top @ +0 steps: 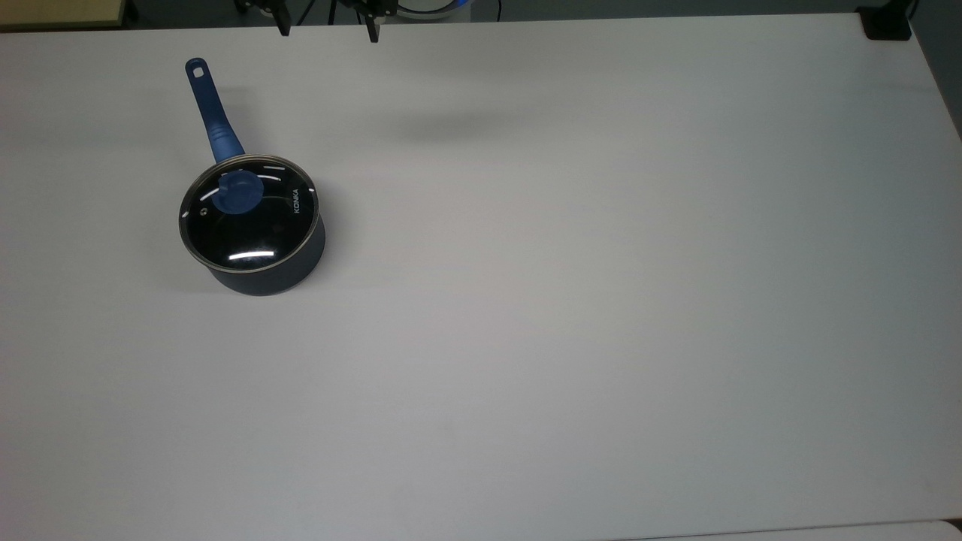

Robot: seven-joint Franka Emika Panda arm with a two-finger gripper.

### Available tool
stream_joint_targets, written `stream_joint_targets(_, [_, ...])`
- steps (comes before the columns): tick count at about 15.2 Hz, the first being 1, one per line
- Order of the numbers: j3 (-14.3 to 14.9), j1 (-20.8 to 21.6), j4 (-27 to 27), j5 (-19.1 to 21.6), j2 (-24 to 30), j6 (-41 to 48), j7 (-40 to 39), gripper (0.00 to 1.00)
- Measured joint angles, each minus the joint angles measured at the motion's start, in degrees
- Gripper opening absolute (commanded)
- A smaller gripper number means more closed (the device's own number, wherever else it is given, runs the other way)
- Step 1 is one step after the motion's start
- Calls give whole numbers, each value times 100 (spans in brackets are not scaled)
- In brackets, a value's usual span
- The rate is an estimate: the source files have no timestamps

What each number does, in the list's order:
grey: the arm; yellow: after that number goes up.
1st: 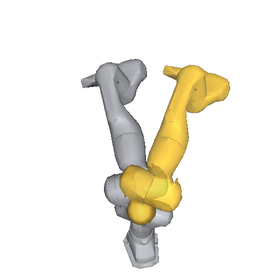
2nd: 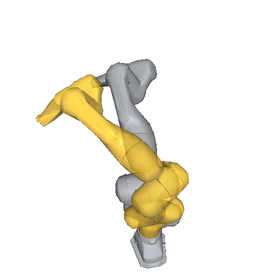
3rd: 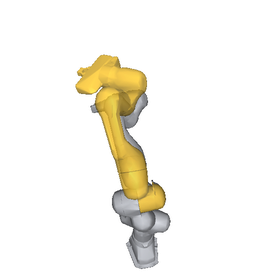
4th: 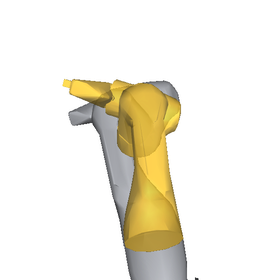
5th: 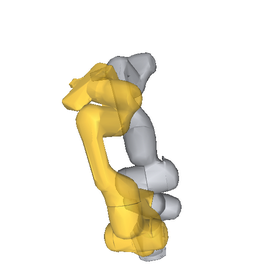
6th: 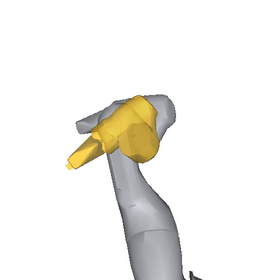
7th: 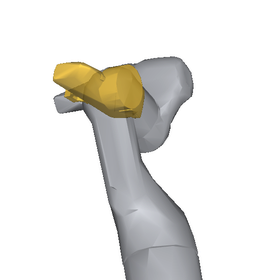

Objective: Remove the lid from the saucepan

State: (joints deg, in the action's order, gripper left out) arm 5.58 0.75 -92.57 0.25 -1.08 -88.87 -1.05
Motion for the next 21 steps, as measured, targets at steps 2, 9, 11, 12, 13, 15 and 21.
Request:
stream_joint_targets(2, [0,0,0,-48,0,16,0,100])
stream_joint_targets(9, [14,0,34,-51,1,90,0,100])
stream_joint_targets(11, [15,0,34,-51,1,90,0,100])
stream_joint_targets(12, [17,0,34,-51,0,90,0,100])
stream_joint_targets(13, [21,0,34,-51,0,90,0,100])
stream_joint_targets(15, [35,-6,35,-51,0,90,0,100])
stream_joint_targets(21, [56,-536,38,-51,-70,-271,0,100])
